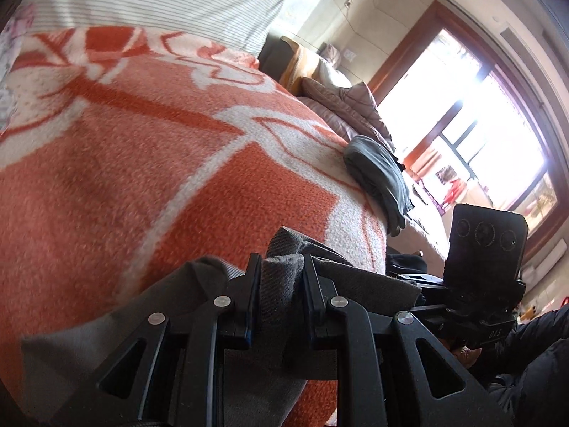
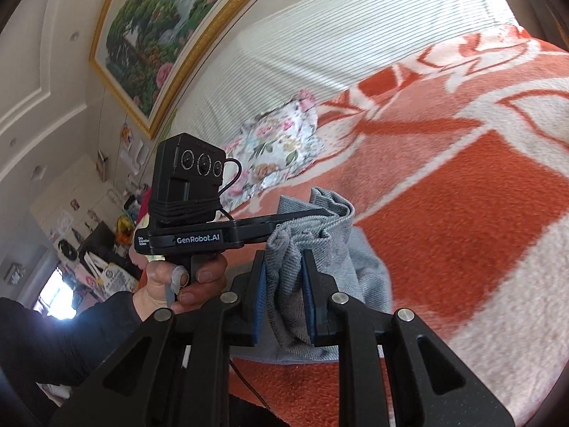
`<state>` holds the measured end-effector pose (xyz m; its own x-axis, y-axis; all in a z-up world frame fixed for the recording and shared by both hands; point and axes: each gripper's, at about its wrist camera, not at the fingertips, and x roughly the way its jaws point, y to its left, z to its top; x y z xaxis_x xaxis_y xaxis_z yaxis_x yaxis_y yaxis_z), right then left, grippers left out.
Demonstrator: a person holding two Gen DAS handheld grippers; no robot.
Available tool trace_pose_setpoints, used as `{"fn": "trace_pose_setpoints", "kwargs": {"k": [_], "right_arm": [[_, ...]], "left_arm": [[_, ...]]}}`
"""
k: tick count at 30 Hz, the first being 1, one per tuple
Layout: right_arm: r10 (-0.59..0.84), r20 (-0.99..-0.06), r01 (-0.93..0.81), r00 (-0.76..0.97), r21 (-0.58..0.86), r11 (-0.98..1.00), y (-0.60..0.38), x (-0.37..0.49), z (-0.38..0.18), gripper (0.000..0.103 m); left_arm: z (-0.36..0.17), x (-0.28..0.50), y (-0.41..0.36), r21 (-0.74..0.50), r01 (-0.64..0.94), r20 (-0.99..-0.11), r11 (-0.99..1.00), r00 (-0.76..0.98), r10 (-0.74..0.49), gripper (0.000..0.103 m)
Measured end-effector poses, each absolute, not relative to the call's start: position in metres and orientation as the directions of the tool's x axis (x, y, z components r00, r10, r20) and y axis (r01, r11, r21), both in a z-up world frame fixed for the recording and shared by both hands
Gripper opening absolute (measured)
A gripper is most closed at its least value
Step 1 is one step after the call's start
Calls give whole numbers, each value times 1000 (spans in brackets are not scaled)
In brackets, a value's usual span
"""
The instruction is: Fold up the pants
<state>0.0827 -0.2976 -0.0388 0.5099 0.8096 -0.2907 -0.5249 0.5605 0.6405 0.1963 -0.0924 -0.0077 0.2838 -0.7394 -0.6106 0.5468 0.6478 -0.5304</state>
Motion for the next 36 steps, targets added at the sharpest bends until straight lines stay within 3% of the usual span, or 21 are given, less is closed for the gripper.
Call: {"fn": "trace_pose_setpoints", "kwargs": {"k": [15, 30, 33, 36], "right_arm": [[814, -373, -619, 445, 529, 581, -236, 78, -53, 20], [850, -405, -647, 337, 556, 522, -199, 80, -79, 25], [857, -405, -646, 319, 568, 510, -195, 80, -83, 28], [870, -396, -652, 293, 583, 485, -193, 77, -83, 40]], "left_arm": [[-38, 167, -27, -565, 435, -613, 701, 347, -709, 23], [-39, 128, 42, -613, 291, -593, 734, 444, -672, 22], [-36, 115, 47, -623, 274, -582, 733, 463, -668, 22], [-37, 101, 53, -650, 243, -569, 721, 473, -672, 22]]}}
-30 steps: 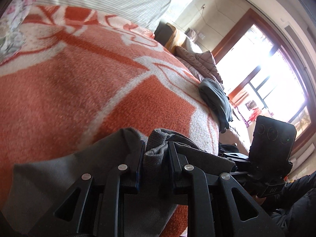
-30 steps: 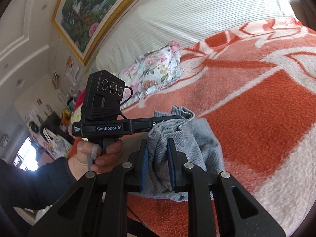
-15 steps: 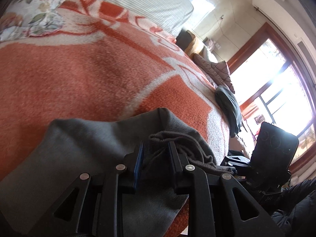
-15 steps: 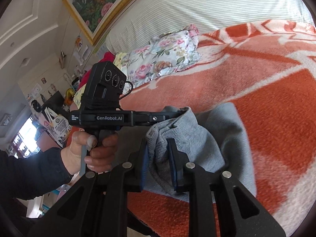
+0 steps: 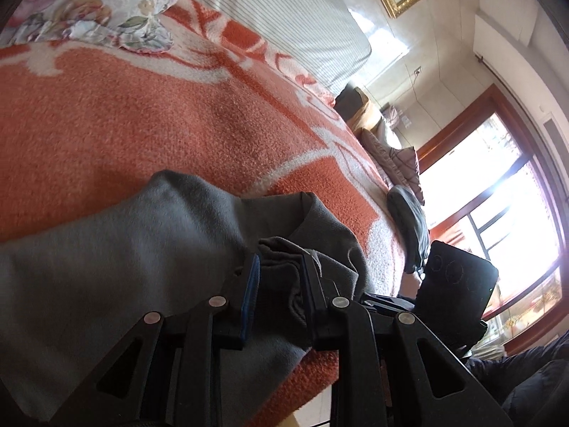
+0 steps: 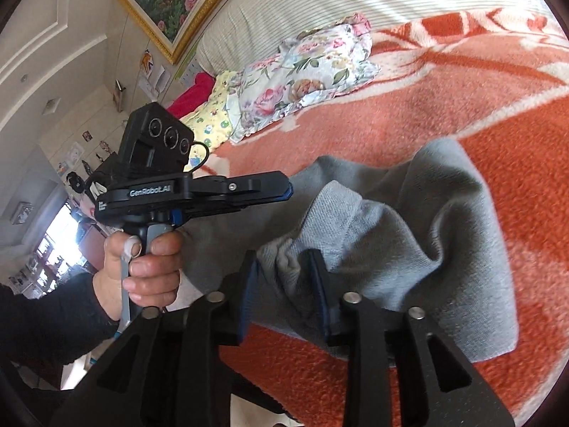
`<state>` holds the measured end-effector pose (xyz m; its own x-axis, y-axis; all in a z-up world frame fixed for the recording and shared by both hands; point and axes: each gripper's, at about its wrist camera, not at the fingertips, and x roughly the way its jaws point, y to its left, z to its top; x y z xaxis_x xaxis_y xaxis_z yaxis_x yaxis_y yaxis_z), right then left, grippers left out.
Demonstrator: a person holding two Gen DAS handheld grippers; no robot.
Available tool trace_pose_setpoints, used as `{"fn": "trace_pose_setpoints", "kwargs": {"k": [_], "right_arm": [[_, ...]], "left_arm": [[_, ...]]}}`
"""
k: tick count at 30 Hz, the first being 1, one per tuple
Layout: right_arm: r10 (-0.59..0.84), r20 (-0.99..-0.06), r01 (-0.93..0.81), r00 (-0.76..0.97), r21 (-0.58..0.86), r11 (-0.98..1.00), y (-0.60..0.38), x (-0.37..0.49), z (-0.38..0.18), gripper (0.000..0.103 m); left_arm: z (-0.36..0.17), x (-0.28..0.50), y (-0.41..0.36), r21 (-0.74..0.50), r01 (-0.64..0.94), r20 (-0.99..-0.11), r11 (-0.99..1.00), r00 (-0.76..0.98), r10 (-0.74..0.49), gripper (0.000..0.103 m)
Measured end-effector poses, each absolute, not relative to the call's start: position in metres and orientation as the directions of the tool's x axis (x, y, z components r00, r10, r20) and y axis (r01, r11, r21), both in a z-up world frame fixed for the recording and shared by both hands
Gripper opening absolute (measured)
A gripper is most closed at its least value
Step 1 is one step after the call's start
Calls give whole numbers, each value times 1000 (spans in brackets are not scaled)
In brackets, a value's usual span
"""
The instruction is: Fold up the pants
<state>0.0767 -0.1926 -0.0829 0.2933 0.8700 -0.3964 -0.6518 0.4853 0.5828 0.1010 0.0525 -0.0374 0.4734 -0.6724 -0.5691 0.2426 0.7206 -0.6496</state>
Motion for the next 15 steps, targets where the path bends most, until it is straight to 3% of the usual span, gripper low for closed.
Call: {"fn": "trace_pose_setpoints", "kwargs": {"k": [3, 9, 13, 15], "right_arm": [[873, -392, -666, 290, 573, 478, -193, 70, -77, 46], [858, -382, -653, 343, 560, 510, -214, 72, -59, 46], [808, -432, -613, 400, 530, 586, -228, 91, -51, 46], [777, -474, -600, 415, 499, 625, -228, 100, -48, 46]], "left_arm": [[-40, 90, 52, -660, 217, -573, 720, 474, -668, 22], [-44, 74, 41, -686, 158, -587, 710, 457, -668, 31], [-51, 67, 29, -681, 98, -625, 726, 440, -645, 35], [-55, 65, 24, -678, 68, -640, 732, 436, -633, 43]]}}
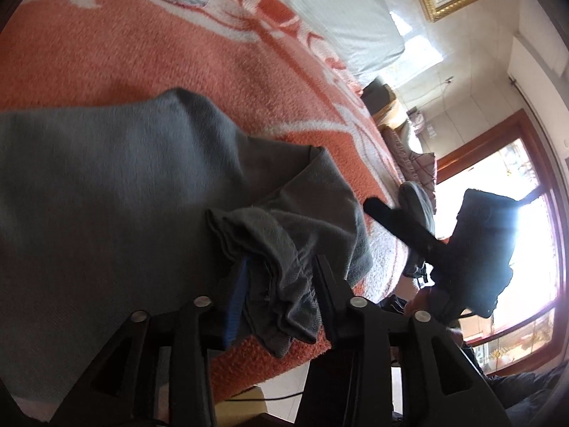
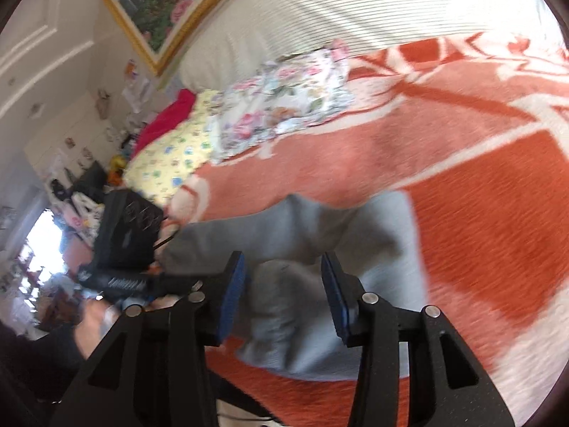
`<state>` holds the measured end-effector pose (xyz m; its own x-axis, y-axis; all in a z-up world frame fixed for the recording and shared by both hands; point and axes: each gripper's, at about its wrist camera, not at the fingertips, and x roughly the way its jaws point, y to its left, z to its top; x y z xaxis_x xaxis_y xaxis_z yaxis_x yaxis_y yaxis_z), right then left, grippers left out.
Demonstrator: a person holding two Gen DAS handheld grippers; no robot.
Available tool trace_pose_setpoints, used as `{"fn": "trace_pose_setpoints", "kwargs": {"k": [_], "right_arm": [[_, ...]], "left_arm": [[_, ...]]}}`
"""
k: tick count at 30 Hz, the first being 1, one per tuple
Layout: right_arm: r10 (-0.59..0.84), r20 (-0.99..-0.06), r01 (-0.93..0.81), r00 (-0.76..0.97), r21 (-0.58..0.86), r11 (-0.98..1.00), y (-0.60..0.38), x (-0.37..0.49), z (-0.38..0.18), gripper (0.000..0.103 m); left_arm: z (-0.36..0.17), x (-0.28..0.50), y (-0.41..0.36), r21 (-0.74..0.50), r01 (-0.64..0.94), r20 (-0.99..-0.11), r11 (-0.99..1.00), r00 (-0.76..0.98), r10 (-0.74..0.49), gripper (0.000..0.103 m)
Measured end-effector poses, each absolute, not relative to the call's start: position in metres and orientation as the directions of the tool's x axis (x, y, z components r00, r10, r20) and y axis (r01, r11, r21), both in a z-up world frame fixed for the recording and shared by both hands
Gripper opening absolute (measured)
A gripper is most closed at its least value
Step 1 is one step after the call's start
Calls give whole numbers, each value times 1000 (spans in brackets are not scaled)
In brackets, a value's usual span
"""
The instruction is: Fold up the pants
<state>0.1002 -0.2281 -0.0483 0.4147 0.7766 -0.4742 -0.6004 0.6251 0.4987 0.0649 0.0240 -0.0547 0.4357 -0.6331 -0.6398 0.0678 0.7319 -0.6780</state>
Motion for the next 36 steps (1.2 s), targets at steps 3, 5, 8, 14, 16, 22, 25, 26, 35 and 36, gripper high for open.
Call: {"fn": "trace_pose_setpoints", "kwargs": {"k": [3, 5, 8, 14, 16, 22, 25, 26, 35, 36], "right_arm": [[717, -549, -583, 430, 438, 685, -222, 114, -49, 46], [665, -583, -559, 467, 387, 733, -221, 118, -51, 46], [632, -605, -541, 483, 361, 759, -222, 122, -58, 46], [538, -680, -526, 498, 256, 811, -211, 130, -79, 43], [515, -683, -508, 518, 239, 828, -213, 136, -79, 32], [531, -685, -457, 498, 313, 833, -226, 159, -79, 32], [534, -686, -474, 495, 302, 827, -222, 153, -81, 34], [536, -683, -481, 497, 297, 825, -221, 150, -79, 34], [602, -619, -537, 504, 321, 780, -208, 137, -44, 35], [608, -618, -547, 499, 320, 774, -204, 136, -43, 35]], "left_arm": [[-60, 66, 18, -685, 27, -648, 728, 436, -625, 50], [-65, 70, 16, -679, -5, -663, 734, 435, -609, 50], [-75, 78, 13, -674, -43, -679, 737, 429, -596, 49], [-81, 88, 2, -631, -23, -706, 776, 433, -561, 36], [-74, 95, -1, -620, 1, -699, 784, 454, -553, 28], [-57, 111, -4, -514, 57, -737, 856, 481, -475, 24], [-74, 107, -4, -521, 40, -757, 852, 438, -484, 28], [-75, 103, -3, -519, 41, -759, 854, 438, -482, 29], [-57, 74, 21, -514, -9, -741, 858, 508, -438, 30], [-56, 71, 25, -520, -19, -737, 854, 516, -437, 30]]}}
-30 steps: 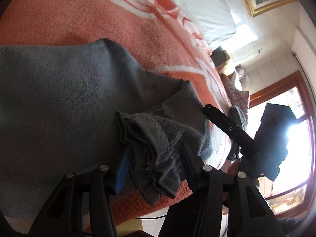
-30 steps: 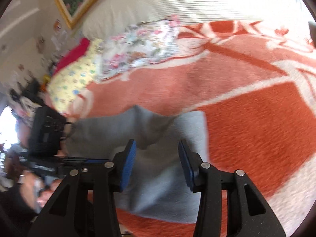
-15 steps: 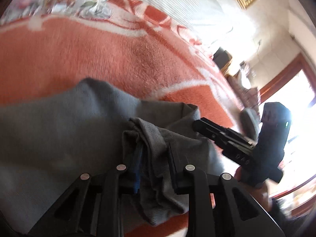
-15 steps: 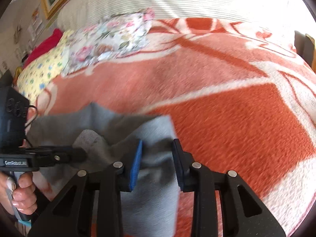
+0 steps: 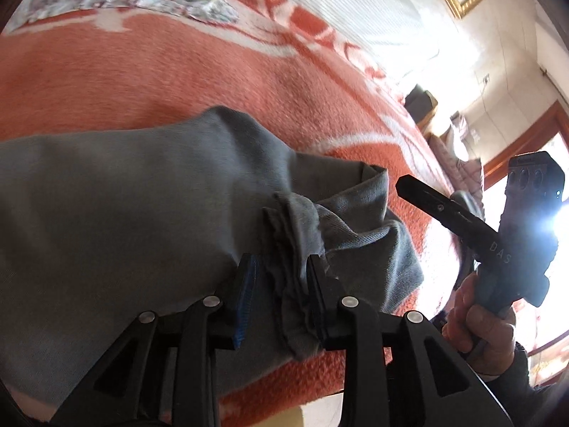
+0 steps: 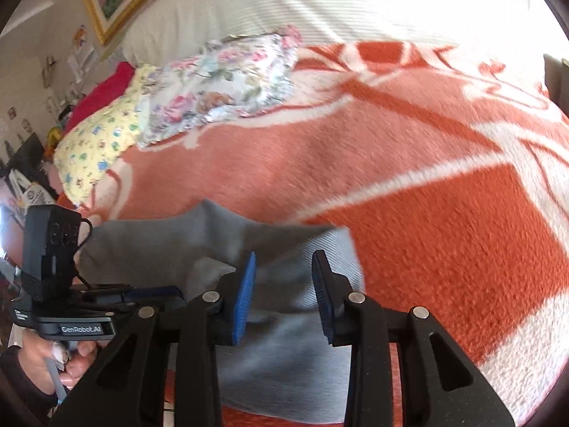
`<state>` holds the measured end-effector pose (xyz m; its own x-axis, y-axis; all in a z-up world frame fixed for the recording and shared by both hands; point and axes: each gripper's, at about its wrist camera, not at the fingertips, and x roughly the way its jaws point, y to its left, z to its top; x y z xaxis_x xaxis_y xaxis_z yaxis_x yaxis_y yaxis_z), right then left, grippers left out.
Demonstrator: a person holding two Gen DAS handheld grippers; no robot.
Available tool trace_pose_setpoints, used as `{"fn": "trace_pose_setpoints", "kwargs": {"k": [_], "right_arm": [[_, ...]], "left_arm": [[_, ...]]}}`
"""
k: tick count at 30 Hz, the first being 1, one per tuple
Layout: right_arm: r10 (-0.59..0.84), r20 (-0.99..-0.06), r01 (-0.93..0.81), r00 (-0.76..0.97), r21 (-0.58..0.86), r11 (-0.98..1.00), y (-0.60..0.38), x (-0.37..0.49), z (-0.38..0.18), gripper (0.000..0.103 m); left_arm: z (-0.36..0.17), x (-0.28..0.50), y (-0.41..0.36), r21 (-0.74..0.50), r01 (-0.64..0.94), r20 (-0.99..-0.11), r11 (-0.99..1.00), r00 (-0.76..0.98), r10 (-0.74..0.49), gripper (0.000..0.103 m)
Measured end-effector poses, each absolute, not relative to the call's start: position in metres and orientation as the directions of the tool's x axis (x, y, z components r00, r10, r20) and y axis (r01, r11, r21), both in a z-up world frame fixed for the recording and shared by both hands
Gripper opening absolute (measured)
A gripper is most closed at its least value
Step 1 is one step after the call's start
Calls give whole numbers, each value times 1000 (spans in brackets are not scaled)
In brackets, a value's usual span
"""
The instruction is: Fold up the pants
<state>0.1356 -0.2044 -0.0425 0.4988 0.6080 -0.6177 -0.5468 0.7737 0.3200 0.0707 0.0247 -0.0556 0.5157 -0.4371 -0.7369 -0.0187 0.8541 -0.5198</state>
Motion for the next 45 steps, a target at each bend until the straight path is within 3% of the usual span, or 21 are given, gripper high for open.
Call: {"fn": "trace_pose_setpoints", "kwargs": {"k": [5, 10, 23, 30, 37, 39, 45], "right_arm": [[639, -624, -596, 449, 324, 735, -178, 130, -40, 36], [677, -625, -651, 388, 334, 682, -150, 123, -38, 46], [733, -622, -756, 275, 331, 565, -88, 114, -24, 46], [752, -628, -788, 198, 354, 504, -60, 109, -24, 46], [753, -648, -844, 114, 337, 417, -29, 105, -23, 61], [748, -656, -861, 103, 317, 397, -19, 106, -20, 63], [704, -705, -898, 83, 253, 359, 19, 120, -16, 64]], "left_arm": [[-46, 44, 48, -544, -76, -714, 835, 565, -414, 30], [-41, 18, 76, -568, -151, -699, 809, 607, -378, 33], [-36, -47, 130, -608, -299, -674, 735, 683, -280, 33], [-43, -76, 152, -635, -381, -673, 672, 700, -240, 41], [-53, -90, 180, -680, -457, -658, 574, 726, -201, 44], [-55, -89, 183, -681, -470, -661, 562, 724, -196, 49], [-67, -83, 190, -700, -483, -656, 525, 726, -207, 49]]}}
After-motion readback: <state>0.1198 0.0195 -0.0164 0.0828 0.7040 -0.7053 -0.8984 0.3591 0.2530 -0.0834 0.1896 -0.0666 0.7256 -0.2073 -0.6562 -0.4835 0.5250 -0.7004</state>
